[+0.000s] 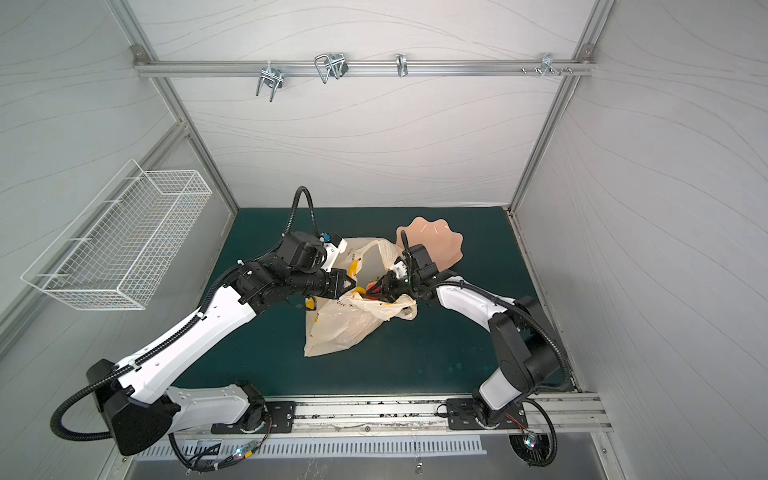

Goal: Place the fruits into the plastic bag
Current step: 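Lower the strawberry into the bag held by the left gripper, then open the right gripper to release the strawberry in the bag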

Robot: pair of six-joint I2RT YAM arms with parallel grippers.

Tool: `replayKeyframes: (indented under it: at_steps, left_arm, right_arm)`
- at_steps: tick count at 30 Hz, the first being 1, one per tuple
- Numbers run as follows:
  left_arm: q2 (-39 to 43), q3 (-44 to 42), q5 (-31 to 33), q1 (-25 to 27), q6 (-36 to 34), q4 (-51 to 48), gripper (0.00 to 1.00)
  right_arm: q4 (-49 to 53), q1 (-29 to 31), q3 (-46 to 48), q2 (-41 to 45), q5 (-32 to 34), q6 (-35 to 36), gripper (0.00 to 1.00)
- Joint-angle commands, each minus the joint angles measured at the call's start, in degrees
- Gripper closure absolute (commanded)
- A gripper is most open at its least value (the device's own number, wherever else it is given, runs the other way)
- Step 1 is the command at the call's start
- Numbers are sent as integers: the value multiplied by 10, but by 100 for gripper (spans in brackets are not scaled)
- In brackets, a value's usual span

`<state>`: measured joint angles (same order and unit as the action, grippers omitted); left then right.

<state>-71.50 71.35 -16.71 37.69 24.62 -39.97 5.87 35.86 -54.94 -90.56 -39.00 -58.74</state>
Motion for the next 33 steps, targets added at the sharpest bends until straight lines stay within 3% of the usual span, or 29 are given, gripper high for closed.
replayKeyframes:
  at_steps: [1, 22, 33]
  left_arm:
    - [0, 24, -1, 3, -4, 26, 100]
    - [5, 20, 4, 4, -4, 22, 100]
    - [12, 11, 4, 5, -2, 24, 100]
  right_arm:
    - [0, 19, -24, -22, -1, -7, 65]
    - [89, 26, -63, 7, 21, 66, 12]
    - [202, -22, -69, 107, 94, 147, 10]
